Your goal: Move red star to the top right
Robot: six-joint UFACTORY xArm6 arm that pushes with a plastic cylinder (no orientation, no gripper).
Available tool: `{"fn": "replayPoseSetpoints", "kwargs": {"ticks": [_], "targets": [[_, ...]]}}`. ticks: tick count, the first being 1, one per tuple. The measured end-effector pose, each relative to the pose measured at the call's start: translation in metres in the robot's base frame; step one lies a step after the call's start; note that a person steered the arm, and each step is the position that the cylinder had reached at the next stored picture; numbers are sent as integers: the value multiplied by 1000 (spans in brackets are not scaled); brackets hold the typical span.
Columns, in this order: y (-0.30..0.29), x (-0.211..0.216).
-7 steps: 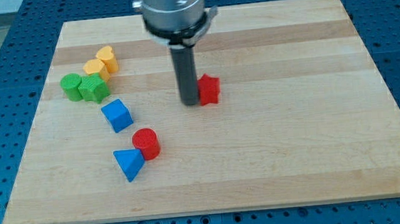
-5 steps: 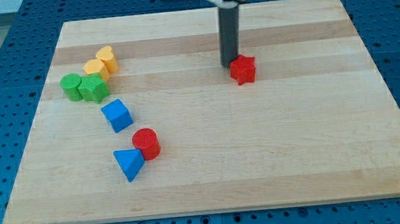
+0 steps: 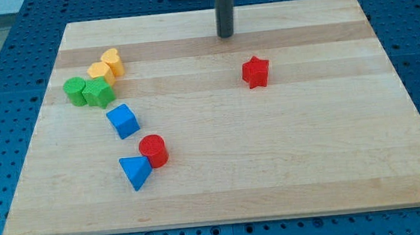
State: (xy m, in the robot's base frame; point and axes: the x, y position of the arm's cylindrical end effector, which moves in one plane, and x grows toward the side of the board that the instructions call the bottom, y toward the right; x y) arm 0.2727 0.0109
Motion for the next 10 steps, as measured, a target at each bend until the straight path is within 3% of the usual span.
{"fn": "replayPoseSetpoints", "kwargs": {"ticks": [1,3,4,7,8,10], "targets": [[0,87],[21,179],[24,181],[102,47],[123,27],[136,28]]}}
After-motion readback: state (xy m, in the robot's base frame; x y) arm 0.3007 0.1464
